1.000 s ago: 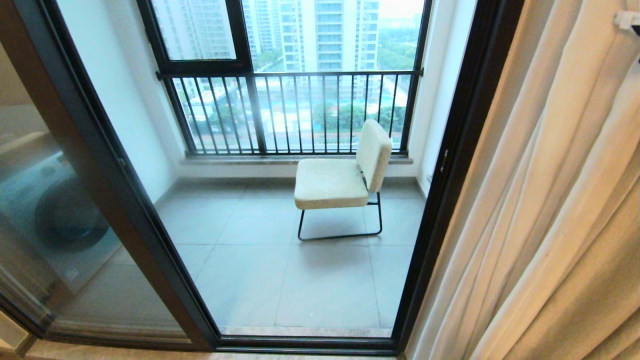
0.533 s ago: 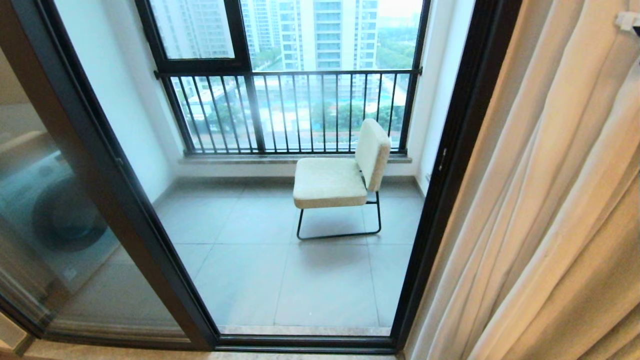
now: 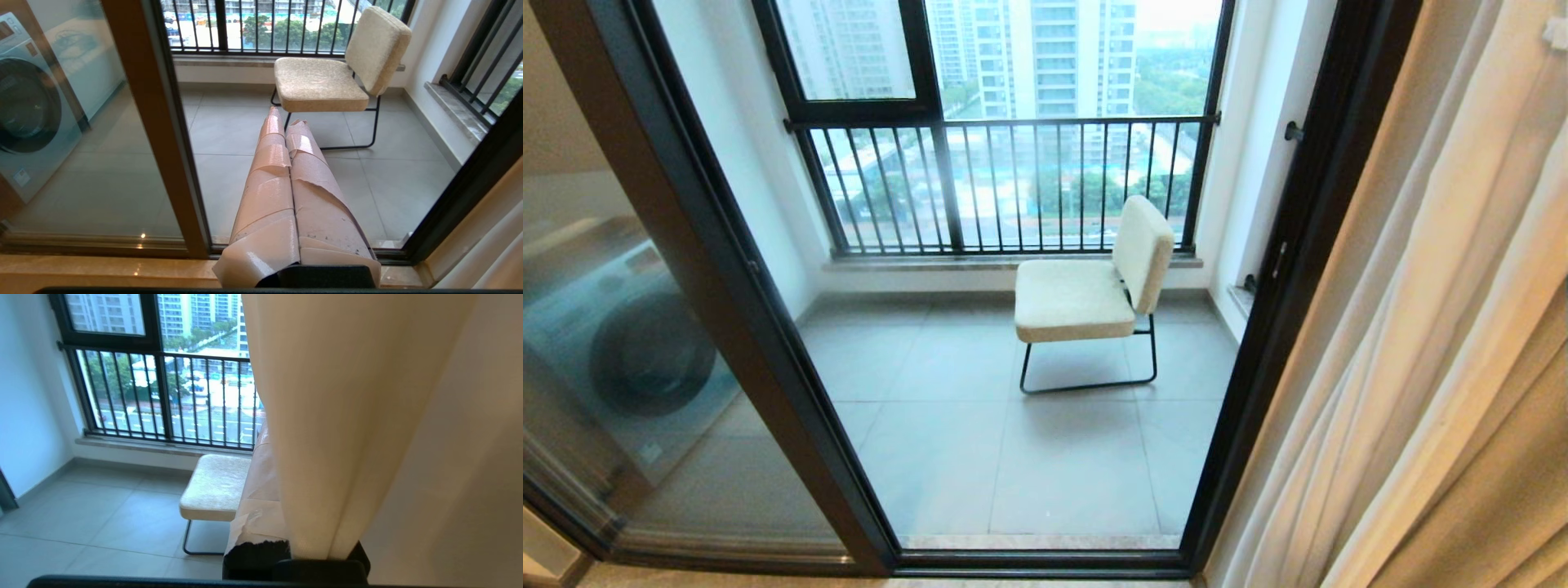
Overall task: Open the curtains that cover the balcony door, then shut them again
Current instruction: Close the inner curtains on both sides
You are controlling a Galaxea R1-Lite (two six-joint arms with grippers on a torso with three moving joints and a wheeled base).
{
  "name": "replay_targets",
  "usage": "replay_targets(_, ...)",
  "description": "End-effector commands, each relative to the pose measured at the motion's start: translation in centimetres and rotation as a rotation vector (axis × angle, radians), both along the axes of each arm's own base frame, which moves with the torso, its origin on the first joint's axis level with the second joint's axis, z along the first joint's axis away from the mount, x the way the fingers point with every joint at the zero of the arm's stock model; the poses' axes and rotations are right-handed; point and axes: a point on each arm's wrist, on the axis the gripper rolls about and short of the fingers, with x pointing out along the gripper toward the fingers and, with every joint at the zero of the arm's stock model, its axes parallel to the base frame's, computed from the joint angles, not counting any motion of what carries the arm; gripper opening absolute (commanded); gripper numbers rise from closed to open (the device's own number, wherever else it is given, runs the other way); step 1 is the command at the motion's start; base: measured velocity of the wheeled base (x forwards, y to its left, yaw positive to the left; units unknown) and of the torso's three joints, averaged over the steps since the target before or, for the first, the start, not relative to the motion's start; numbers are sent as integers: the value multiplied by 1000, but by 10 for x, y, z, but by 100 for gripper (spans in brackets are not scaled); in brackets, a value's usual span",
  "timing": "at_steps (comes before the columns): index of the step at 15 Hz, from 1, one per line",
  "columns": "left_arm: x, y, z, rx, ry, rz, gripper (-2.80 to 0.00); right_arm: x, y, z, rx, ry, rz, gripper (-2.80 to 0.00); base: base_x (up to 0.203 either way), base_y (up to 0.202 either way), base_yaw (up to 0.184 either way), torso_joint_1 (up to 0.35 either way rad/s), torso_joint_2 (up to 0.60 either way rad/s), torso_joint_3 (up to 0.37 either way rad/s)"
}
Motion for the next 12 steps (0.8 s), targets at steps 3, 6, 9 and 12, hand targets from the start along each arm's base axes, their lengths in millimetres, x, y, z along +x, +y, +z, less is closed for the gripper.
replay_targets(3, 0, 0, 0, -1, -1, 1, -280, 0, 0, 1, -2, -5, 0, -280, 0, 191, -3, 0, 2, 2)
replay_targets(6, 0, 0, 0, -1, -1, 1, -280, 0, 0, 2, -2, -9, 1, -280, 0, 192, 0, 6, 1, 1)
replay_targets(9, 0, 0, 0, -1, -1, 1, -280, 0, 0, 3, -2, -10, 1, -280, 0, 194, 0, 1, 2, 1)
replay_targets(12, 0, 0, 0, -1, -1, 1, -280, 0, 0, 3, -2, -10, 1, -280, 0, 192, -2, 4, 2, 3)
